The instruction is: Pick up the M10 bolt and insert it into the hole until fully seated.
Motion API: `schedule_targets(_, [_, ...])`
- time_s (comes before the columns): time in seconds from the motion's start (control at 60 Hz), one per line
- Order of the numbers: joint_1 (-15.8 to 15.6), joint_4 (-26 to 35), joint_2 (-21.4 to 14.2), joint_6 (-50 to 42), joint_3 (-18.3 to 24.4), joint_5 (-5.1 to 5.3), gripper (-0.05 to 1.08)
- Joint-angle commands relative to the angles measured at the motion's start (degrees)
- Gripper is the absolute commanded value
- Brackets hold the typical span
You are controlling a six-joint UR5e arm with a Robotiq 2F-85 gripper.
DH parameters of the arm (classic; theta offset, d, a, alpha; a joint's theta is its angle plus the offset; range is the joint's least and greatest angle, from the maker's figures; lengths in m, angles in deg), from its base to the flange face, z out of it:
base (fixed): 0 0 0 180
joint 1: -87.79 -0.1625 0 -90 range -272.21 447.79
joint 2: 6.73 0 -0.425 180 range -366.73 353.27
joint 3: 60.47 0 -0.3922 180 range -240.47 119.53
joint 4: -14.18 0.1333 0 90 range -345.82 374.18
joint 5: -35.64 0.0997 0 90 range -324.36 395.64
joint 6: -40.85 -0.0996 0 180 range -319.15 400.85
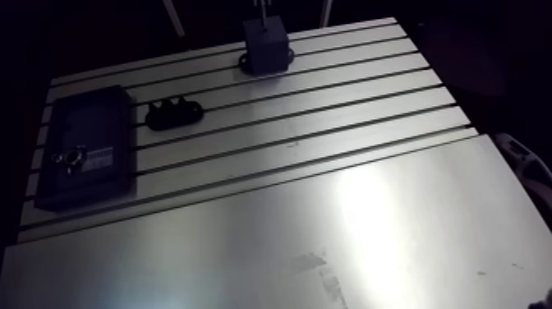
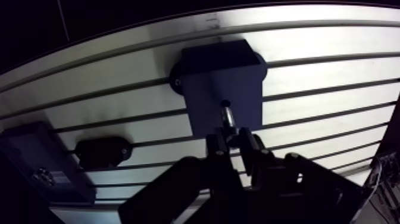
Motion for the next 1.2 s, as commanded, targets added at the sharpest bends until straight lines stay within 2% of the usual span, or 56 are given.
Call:
schedule_targets(0.017, [0.04,0.00,0.01,-0.03,0.00,0.00,1.08])
schedule_targets(0.817, [0.13,-0.24,0.09,-0.03,-0.43,0.00,1.08])
schedule_targets(0.917, [0.04,-2.88,0.01,0.14,-0.78,0.31,1.08])
schedule_targets(1.2, [0.04,-3.08,0.01,0.14,-0.88,0.52,1.08])
